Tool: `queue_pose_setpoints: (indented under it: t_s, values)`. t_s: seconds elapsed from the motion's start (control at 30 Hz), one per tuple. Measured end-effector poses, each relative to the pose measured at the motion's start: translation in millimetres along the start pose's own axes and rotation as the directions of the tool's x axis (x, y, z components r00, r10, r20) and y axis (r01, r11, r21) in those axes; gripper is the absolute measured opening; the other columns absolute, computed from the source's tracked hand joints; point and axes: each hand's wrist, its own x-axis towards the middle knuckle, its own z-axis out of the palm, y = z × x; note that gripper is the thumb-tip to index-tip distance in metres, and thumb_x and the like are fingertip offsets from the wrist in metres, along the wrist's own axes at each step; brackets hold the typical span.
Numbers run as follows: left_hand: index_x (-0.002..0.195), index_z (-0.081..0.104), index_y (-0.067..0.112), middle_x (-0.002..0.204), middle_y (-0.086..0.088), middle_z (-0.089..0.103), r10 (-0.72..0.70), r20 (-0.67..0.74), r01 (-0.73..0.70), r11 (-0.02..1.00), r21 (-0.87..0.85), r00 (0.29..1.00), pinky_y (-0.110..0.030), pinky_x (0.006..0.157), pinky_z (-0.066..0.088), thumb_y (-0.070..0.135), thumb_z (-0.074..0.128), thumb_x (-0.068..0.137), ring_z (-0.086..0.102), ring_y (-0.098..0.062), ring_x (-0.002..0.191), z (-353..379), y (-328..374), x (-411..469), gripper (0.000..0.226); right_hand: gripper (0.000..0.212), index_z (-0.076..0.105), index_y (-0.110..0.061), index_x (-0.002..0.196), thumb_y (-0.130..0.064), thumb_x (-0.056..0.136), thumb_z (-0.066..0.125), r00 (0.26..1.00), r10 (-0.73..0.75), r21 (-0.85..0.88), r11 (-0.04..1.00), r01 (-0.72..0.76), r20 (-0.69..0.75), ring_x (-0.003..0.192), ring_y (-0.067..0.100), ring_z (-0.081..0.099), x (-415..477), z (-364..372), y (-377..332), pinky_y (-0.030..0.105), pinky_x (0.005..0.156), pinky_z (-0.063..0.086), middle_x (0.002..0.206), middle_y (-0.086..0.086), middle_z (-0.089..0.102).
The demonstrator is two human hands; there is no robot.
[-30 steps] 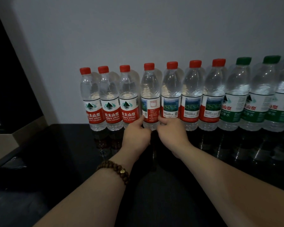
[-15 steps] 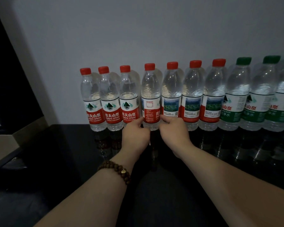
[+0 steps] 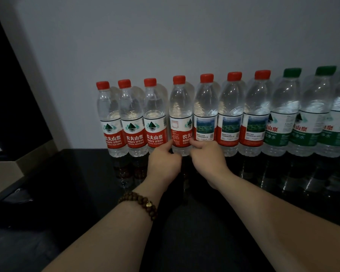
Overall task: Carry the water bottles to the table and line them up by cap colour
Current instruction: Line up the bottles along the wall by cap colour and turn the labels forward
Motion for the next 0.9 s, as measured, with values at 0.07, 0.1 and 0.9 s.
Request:
queue_pose_setpoints:
  t_s: [0.07,0.1,0.9]
  values:
    - [0.145,0.058,0.030,0.098,0.028,0.058,0.009,0.019,-0.010,1.000,0.008,1.000,-0.018,0.075,0.047,0.007,0.062,0.087,0.056,0.004,0.089,0.4,0.2,-0.1,0.062,0.046,0.069,-0.021,0.131,-0.008,0.088,0.060,1.000,0.016,0.028,0.999,-0.015,-0.023,0.122,0.012,0.058,0.5,-0.6,0.4,0.022,0.100,0.044,0.137,-0.003,0.066]
    - [0.145,0.059,0.030,0.103,0.025,0.063,0.011,0.009,-0.011,1.000,0.012,1.000,-0.019,0.075,0.047,0.008,0.061,0.087,0.058,0.002,0.091,0.5,-0.4,-0.1,0.061,0.046,0.068,-0.020,0.132,-0.009,0.088,0.060,0.999,0.025,0.034,0.999,-0.024,-0.032,0.117,0.010,0.059,0.6,-1.1,0.5,0.020,0.096,0.046,0.136,-0.002,0.067]
    - [0.141,0.062,0.022,0.109,0.006,0.073,-0.020,-0.083,0.023,0.999,0.040,0.996,-0.015,0.063,0.047,0.013,0.063,0.089,0.066,-0.002,0.083,0.8,1.7,0.1,0.053,0.046,0.067,-0.021,0.135,-0.010,0.092,0.058,1.000,-0.011,0.015,1.000,0.011,-0.026,0.123,0.013,0.059,1.0,-1.5,0.8,0.026,0.099,0.048,0.132,-0.007,0.068]
